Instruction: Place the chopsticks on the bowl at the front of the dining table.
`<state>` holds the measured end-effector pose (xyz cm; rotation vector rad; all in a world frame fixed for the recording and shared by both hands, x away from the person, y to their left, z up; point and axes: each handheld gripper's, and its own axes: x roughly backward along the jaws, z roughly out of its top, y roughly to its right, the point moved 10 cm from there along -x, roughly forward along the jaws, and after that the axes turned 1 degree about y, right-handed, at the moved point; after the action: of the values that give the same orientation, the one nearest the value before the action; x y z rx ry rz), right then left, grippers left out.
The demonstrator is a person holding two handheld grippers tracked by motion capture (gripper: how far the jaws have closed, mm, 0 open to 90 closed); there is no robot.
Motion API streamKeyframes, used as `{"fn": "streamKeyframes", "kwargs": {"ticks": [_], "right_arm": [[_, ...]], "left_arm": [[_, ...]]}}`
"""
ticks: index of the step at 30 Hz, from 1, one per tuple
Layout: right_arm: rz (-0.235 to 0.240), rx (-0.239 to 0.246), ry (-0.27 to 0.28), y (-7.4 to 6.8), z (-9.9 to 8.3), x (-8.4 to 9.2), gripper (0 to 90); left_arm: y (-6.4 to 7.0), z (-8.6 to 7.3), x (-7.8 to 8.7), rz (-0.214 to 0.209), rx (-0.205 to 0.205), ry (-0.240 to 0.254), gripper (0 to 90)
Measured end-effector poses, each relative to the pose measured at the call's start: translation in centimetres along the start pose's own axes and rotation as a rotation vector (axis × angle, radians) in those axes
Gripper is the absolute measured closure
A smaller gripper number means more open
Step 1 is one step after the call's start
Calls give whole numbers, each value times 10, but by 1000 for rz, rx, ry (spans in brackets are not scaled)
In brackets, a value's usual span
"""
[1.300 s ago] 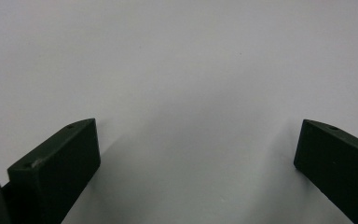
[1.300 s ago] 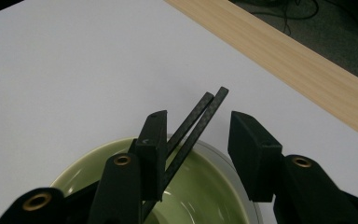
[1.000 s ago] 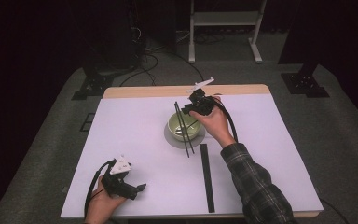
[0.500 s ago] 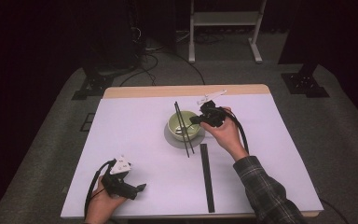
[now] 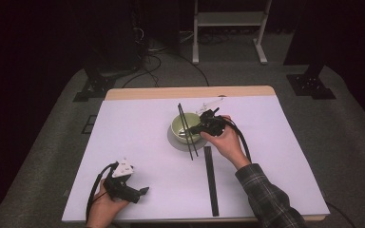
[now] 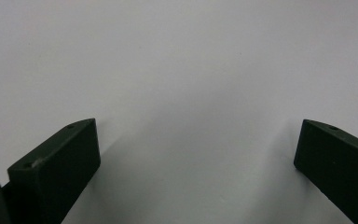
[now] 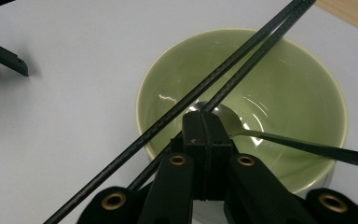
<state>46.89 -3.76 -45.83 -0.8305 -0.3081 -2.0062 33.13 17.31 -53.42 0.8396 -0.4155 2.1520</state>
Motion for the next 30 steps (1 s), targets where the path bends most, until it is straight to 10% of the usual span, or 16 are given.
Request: {"fn": "streamKeyframes", "kwargs": {"ticks": [30], "right_arm": [[58,35,0,-24,5,-8,898]], "left_arm": [[0,0,0,0,-1,-1,0]]}}
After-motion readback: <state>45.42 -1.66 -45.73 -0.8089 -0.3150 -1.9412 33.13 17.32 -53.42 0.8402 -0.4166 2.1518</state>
